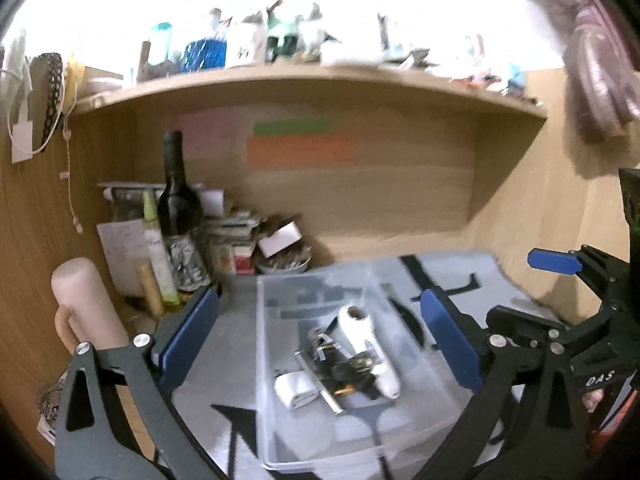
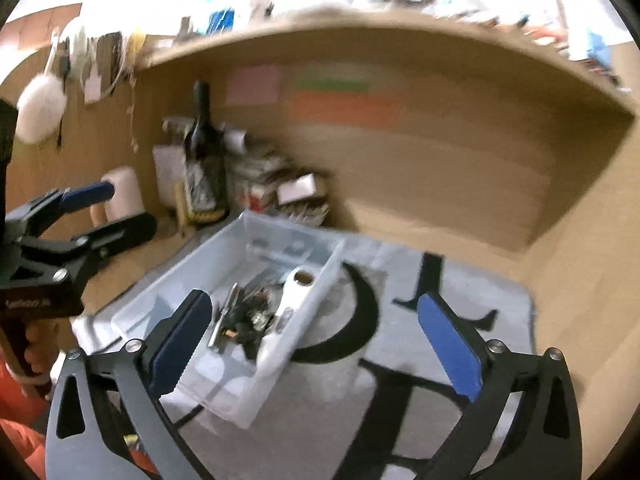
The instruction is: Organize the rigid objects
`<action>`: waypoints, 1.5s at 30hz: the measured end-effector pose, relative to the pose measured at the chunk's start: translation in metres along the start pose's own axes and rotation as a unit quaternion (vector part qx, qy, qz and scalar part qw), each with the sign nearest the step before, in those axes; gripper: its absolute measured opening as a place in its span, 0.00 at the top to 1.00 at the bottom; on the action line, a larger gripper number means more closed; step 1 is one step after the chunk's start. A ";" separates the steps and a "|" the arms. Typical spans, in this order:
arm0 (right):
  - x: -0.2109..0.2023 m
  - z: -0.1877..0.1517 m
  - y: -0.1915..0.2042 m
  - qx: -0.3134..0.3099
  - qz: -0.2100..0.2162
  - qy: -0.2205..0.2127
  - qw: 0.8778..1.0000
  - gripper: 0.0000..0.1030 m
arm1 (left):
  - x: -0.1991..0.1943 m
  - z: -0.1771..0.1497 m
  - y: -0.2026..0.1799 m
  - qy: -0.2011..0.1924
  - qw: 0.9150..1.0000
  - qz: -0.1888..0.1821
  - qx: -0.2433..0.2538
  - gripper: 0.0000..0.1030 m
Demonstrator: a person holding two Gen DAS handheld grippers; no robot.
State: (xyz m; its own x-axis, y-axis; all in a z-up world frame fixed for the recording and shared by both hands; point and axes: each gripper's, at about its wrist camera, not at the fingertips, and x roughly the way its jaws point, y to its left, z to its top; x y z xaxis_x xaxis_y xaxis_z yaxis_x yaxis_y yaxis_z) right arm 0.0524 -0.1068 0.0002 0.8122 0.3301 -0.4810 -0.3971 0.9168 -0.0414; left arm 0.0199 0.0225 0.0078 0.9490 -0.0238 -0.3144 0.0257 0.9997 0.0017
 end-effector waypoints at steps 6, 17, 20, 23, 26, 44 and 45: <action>-0.034 -0.002 -0.009 0.017 -0.025 -0.040 0.999 0.00 | -0.020 0.002 -0.011 -0.026 0.999 -0.023 -0.007 0.00; -0.059 -0.004 -0.008 0.020 -0.043 -0.078 0.996 0.00 | -0.039 0.002 -0.018 -0.063 0.997 -0.032 -0.005 0.00; -0.060 -0.004 -0.006 0.019 -0.047 -0.083 0.995 0.00 | -0.041 0.002 -0.019 -0.068 0.997 -0.032 -0.003 0.00; -0.062 -0.004 -0.004 0.020 -0.046 -0.085 0.995 0.00 | -0.042 0.002 -0.020 -0.071 0.997 -0.032 -0.001 0.00; -0.062 -0.003 -0.002 0.018 -0.046 -0.087 0.995 0.00 | -0.043 0.001 -0.020 -0.073 0.997 -0.031 0.000 0.00; -0.058 0.000 -0.007 0.026 -0.056 -0.085 0.995 0.00 | -0.029 0.001 -0.021 -0.062 0.997 -0.040 -0.010 0.00; -0.058 0.000 -0.008 0.026 -0.055 -0.085 0.995 0.00 | -0.029 0.001 -0.021 -0.061 0.997 -0.040 -0.010 0.00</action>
State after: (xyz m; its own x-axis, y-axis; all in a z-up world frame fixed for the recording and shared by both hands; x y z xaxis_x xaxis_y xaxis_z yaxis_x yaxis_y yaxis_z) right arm 0.0080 -0.1333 0.0282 0.9118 0.2554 -0.3216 -0.2819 0.9587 -0.0377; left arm -0.0075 0.0022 0.0177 0.9754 -0.1040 -0.1946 0.0984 0.9944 -0.0383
